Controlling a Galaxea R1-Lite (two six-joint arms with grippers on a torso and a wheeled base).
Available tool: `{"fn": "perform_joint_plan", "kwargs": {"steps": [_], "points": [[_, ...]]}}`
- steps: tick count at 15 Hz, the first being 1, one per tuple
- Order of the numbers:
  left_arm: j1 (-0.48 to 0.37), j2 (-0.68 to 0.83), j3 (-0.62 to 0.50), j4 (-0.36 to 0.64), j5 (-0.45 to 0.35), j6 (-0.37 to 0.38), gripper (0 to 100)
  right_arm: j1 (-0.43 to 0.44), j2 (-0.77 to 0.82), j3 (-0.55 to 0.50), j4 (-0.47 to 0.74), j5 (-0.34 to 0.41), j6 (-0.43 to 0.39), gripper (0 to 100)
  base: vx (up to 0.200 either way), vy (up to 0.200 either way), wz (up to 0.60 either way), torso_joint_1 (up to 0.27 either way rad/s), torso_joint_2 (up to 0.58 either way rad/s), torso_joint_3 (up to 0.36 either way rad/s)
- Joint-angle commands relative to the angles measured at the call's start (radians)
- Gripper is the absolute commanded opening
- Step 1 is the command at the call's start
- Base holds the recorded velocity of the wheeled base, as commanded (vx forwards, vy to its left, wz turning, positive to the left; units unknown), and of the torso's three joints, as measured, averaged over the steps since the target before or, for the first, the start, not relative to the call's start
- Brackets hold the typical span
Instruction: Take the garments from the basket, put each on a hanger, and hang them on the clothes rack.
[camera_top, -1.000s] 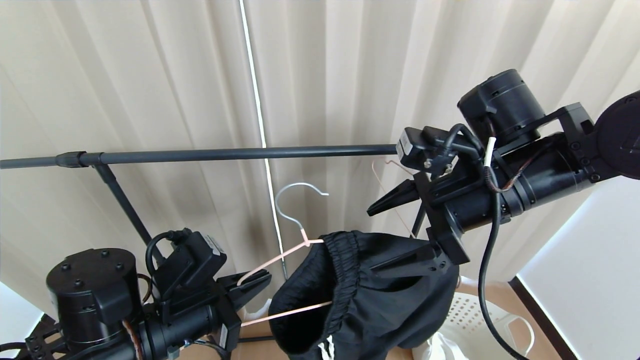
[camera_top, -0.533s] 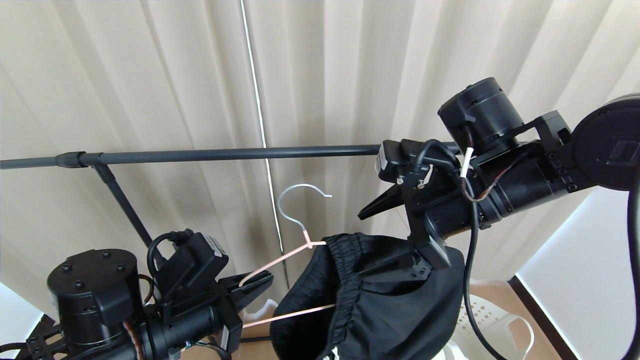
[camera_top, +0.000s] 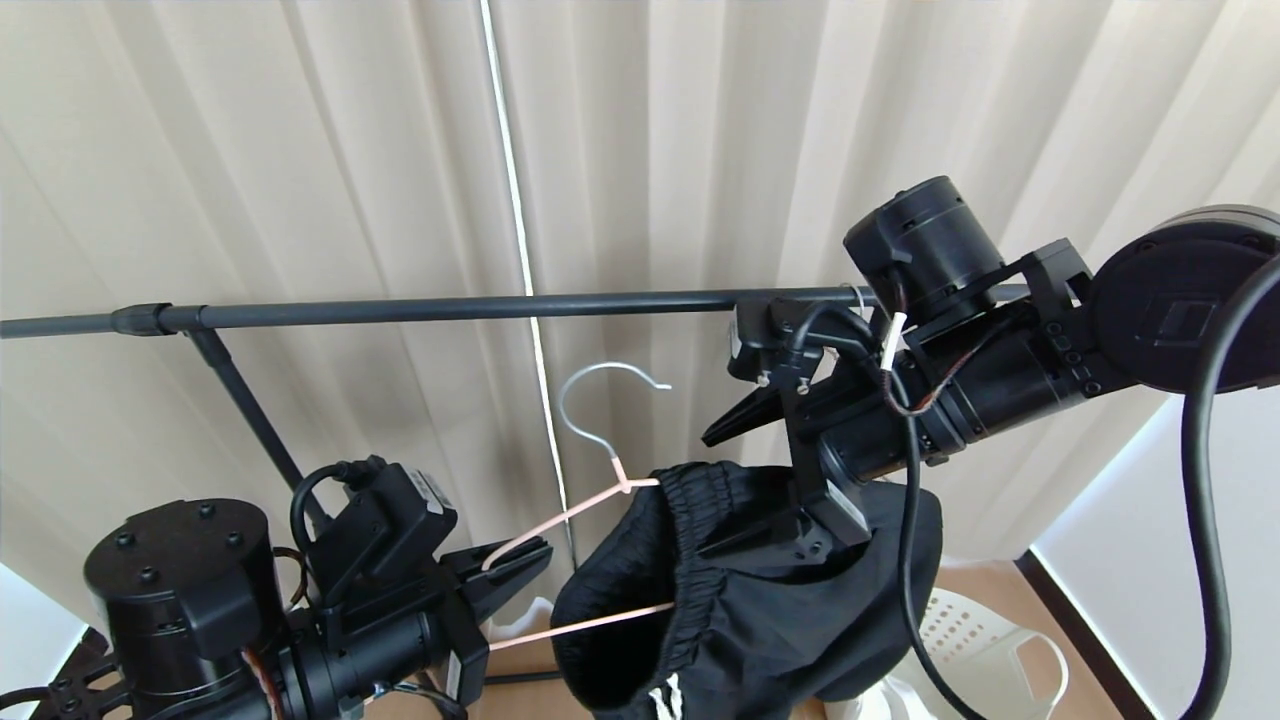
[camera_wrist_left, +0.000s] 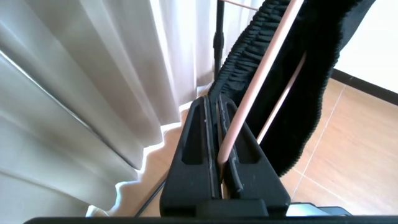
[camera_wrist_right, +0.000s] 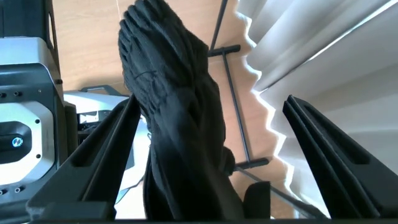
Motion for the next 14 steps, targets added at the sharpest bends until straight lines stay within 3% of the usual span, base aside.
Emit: {"fn": "perform_joint_plan", "kwargs": {"steps": [1, 2, 3, 14], "points": [[0.000, -0.001, 0.001, -0.002, 0.000, 0.000, 0, 0.000, 0.006, -0.001, -0.014, -0.001, 0.000, 100, 0.000, 0.000, 0.00, 0.000, 0.00, 0.000], [0.000, -0.001, 0.001, -0.002, 0.000, 0.000, 0, 0.002, 0.006, 0.000, -0.017, 0.001, 0.000, 100, 0.000, 0.000, 0.00, 0.000, 0.00, 0.000], [0.000, -0.001, -0.001, -0.002, 0.000, 0.000, 0, 0.002, 0.006, -0.001, -0.017, -0.001, 0.000, 0, 0.000, 0.000, 0.00, 0.000, 0.00, 0.000], [0.000, 0.001, 0.001, -0.009, -0.002, -0.001, 0, 0.025, -0.049, 0.059, -0.016, 0.002, 0.001, 0, 0.000, 0.000, 0.00, 0.000, 0.00, 0.000]]}}
